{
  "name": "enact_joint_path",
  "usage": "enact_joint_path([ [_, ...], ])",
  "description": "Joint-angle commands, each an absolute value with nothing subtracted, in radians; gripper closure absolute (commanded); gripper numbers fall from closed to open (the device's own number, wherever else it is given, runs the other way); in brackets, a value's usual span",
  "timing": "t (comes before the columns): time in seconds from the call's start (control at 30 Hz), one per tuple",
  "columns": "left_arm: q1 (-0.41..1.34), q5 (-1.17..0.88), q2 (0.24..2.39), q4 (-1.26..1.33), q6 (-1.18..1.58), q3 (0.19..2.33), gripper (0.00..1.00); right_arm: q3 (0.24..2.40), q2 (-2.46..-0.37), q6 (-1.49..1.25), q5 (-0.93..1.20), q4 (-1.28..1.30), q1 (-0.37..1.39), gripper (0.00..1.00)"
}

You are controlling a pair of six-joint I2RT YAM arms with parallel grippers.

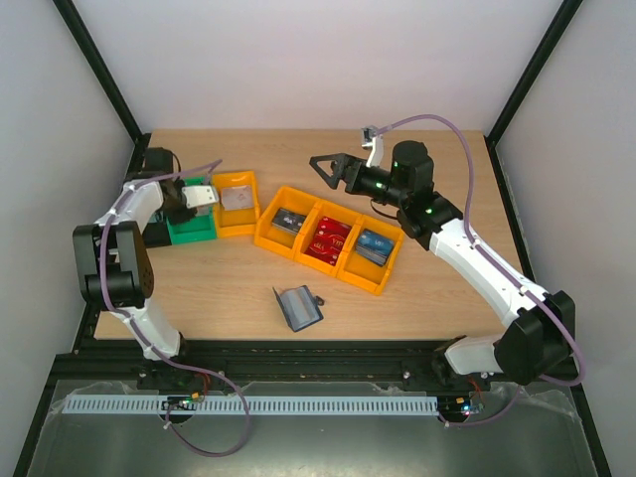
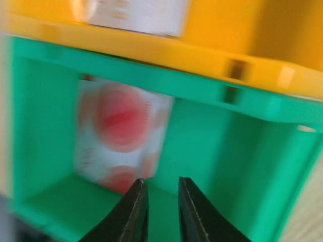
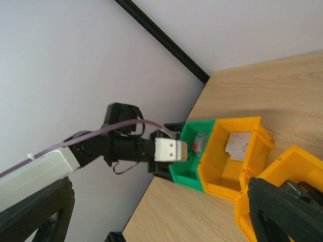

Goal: Take the credit cards out of the card holder

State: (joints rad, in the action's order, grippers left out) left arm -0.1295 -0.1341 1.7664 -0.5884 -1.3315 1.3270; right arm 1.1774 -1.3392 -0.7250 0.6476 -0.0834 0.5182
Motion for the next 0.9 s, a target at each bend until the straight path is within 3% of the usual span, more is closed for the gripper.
enact_joint_path([
  [0.0, -0.125, -0.132, 1.755, -0.609, -1.284, 1.230, 0.83, 1.192, -1.323, -0.715, 0.661, -0.085, 0.515, 0.09],
  [0.5, -0.104, -0.001, 1.962, -0.336, -1.074, 1.300, 0.83, 1.204, -1.305, -0.679, 0.626, -0.033, 0.515, 0.09],
  [0.7, -0.103, -0.090, 1.886, -0.301, -1.017, 1.290, 0.83, 1.197, -1.283, -0.642, 0.583, 0.035, 0.516, 0.12],
  [0.87, -0.102, -0.188, 1.740, -0.341, -0.999, 1.231, 0.79, 1.184, -1.267, -0.590, 0.548, 0.166, 0.548, 0.20],
])
